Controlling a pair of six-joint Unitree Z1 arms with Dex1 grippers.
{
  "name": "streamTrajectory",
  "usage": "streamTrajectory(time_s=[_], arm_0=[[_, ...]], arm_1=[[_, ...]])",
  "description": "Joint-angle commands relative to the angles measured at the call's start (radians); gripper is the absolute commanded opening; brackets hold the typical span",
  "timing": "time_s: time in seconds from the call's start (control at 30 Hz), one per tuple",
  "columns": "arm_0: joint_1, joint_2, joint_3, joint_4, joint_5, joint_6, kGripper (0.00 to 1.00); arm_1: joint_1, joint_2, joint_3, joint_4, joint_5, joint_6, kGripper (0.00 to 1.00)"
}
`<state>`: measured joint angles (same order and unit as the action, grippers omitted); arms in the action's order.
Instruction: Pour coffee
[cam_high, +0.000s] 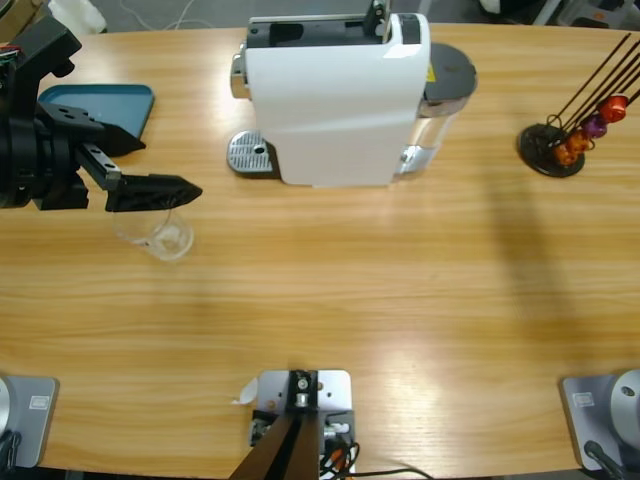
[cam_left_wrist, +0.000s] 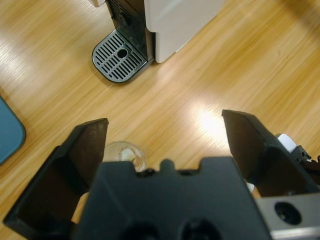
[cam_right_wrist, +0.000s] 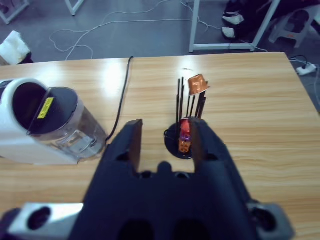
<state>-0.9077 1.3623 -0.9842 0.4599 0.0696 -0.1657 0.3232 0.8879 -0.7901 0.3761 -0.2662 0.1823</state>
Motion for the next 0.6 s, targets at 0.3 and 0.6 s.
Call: streamTrajectory(time_s=[0.3, 0.6], arm_0=[[-0.010, -0.017, 0.068, -0.017, 0.016, -0.015, 0.991], [-0.010, 0.006, 0.073, -0.056, 0.023, -0.015, 0.991]], arm_1=[[-0.133, 0.442, -0.130, -0.150, -0.026, -0.039, 0.619], [-0.100, 0.283, 0.038, -0.174, -0.046, -0.003, 0.607]])
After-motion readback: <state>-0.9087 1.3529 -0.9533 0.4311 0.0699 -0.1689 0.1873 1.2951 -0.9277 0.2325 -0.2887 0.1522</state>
